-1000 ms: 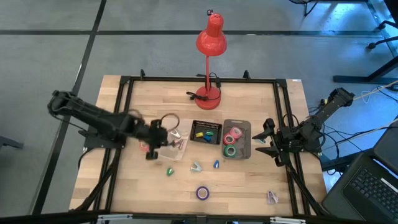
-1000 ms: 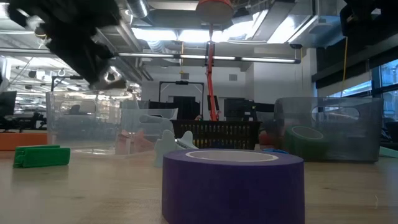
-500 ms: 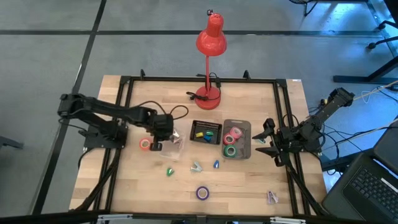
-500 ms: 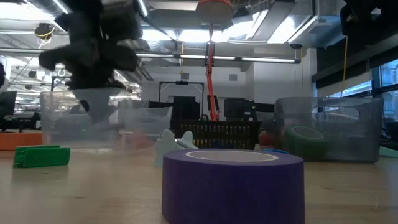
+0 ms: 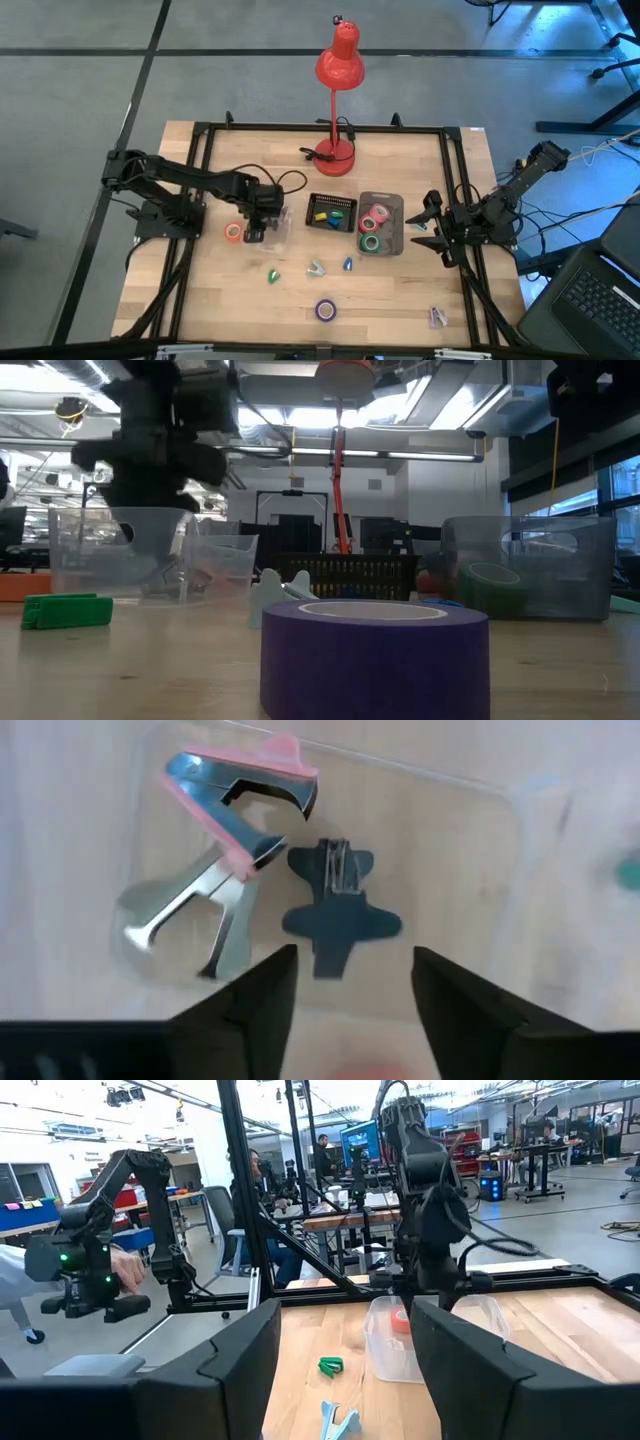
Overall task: Pick and place Stapler, Stapler remover, tape
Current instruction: Put the orange tape into the black bin
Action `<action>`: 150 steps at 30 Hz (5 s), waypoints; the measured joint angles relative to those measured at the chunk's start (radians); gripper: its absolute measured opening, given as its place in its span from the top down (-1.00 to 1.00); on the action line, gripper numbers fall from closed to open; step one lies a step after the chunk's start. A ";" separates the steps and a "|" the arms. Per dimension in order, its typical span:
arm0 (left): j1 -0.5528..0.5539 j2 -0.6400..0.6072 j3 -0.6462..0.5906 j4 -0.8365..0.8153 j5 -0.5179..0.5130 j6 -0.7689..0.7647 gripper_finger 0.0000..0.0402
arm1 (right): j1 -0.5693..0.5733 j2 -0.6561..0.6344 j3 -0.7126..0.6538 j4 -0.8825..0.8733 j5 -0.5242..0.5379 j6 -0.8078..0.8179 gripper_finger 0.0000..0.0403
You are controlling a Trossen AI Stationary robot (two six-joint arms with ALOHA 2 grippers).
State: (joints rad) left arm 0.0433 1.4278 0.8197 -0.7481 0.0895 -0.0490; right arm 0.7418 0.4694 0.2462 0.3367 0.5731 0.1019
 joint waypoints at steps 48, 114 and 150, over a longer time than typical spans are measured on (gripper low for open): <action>-0.073 -0.602 -0.423 -0.140 -0.159 -0.672 0.01 | 0.000 0.146 0.000 0.077 -0.016 0.104 -0.12; -0.093 0.018 -0.224 1.653 -0.196 0.132 0.85 | -0.317 0.878 0.221 0.605 -0.184 0.042 -0.12; -0.107 0.015 -0.212 1.642 -0.182 0.188 0.53 | -0.440 1.120 0.649 0.214 -0.203 -0.014 0.83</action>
State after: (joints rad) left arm -0.0635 1.4429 0.6079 0.8942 -0.0922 0.1394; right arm 0.3019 1.5894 0.8955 0.5502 0.3702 0.0883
